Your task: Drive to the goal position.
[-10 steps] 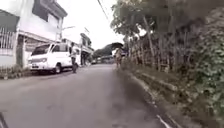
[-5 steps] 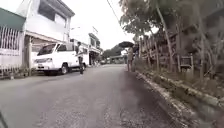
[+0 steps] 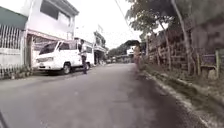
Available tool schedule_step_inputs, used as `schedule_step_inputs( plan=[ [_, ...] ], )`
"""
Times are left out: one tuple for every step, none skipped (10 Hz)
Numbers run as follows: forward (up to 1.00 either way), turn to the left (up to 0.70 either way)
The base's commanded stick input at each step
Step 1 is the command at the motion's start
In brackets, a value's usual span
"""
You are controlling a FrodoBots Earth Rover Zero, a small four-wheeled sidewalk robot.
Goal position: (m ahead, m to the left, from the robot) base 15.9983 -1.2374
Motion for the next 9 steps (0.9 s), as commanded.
schedule_step_inputs(
  plan=[
    [0.85,0.1],
    [0.85,0.1],
    [0.85,0.1],
    [0.85,0.1],
    [0.85,0.1],
    [0.85,0.1],
    [0.85,0.1],
    [0.85,0.1],
    [0.85,-0.24]
  ],
)
